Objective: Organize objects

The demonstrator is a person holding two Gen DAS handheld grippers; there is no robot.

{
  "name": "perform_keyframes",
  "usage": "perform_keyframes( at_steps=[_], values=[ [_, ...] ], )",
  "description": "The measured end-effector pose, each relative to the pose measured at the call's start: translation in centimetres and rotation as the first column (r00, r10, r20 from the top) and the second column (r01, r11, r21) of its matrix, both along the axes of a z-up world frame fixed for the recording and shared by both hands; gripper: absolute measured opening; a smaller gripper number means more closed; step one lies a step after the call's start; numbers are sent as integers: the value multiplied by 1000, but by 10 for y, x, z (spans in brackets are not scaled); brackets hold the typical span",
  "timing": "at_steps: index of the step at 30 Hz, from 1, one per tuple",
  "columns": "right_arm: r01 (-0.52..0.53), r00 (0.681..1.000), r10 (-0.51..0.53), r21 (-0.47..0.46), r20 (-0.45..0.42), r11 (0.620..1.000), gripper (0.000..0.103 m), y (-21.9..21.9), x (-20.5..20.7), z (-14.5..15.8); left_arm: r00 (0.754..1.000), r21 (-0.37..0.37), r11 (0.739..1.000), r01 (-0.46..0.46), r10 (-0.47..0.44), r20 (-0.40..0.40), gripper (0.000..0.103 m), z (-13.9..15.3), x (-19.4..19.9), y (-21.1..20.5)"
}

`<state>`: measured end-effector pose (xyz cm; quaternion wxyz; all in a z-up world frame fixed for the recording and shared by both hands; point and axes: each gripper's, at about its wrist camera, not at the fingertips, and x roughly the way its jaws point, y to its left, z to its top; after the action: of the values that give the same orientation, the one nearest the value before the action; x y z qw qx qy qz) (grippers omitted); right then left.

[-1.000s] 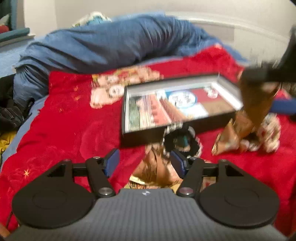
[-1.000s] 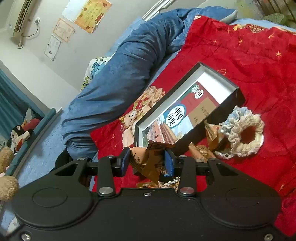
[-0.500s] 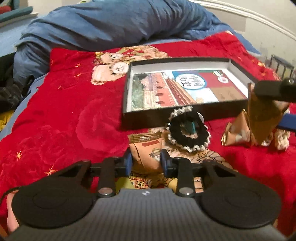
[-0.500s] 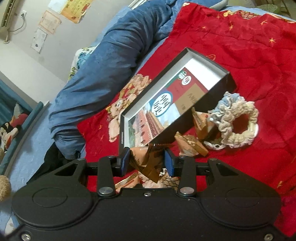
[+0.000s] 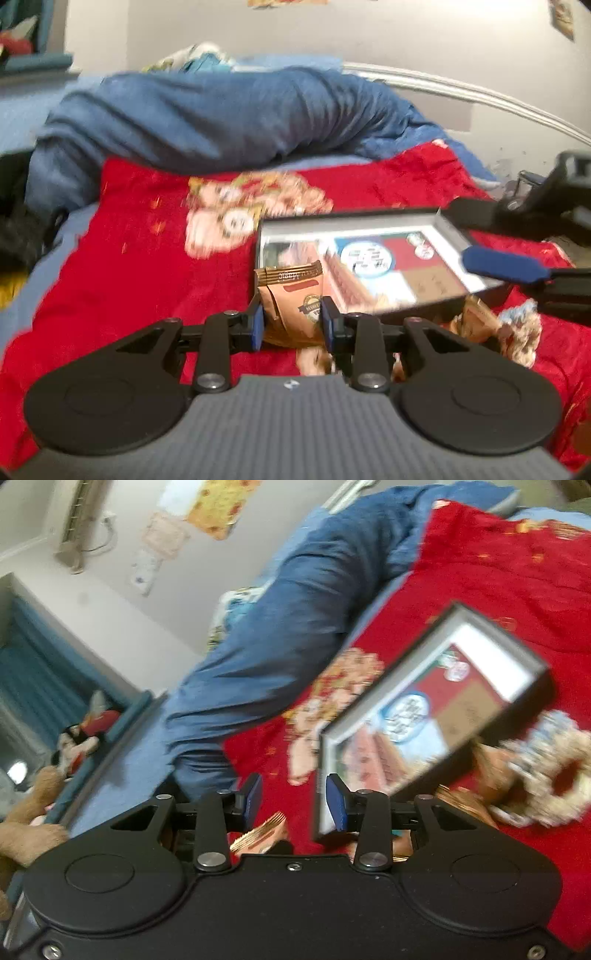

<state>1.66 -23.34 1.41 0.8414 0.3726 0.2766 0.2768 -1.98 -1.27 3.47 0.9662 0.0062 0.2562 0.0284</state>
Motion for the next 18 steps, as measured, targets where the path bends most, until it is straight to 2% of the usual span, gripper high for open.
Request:
perform_keyframes(
  at_steps=[2, 4, 6, 8, 13, 15, 18],
  values=[
    [4, 1000, -5, -40, -8, 999, 38, 2, 4, 1, 1000, 14, 1000, 19, -19, 10, 35, 11, 7, 2],
    [52, 998, -56, -97, -33, 994, 38, 2, 0, -1, 999, 13, 999, 40, -40, 0, 35, 17, 11, 6],
    [92, 993, -106, -229, -47, 969, 40, 8, -8, -4, 998, 20, 998, 67, -67, -7, 35, 16, 5, 7],
    [81, 991, -111, -333, -73, 939, 41, 16, -15, -7, 997, 32, 996, 78, -77, -17, 35, 8, -3, 6],
    [19, 986, -90, -448, -139, 894, 45, 36, -17, -23, 993, -67, 997, 27, -34, -110, 35, -22, -6, 9],
    [-18, 983, -76, -493, -170, 870, 47, 46, -10, -32, 990, -44, 999, 5, -11, -141, 35, -28, -2, 6],
    [-15, 979, -95, -532, -178, 846, 48, 53, -2, -45, 990, -8, 1000, -8, 7, -139, 35, -31, -3, 4]
  ],
)
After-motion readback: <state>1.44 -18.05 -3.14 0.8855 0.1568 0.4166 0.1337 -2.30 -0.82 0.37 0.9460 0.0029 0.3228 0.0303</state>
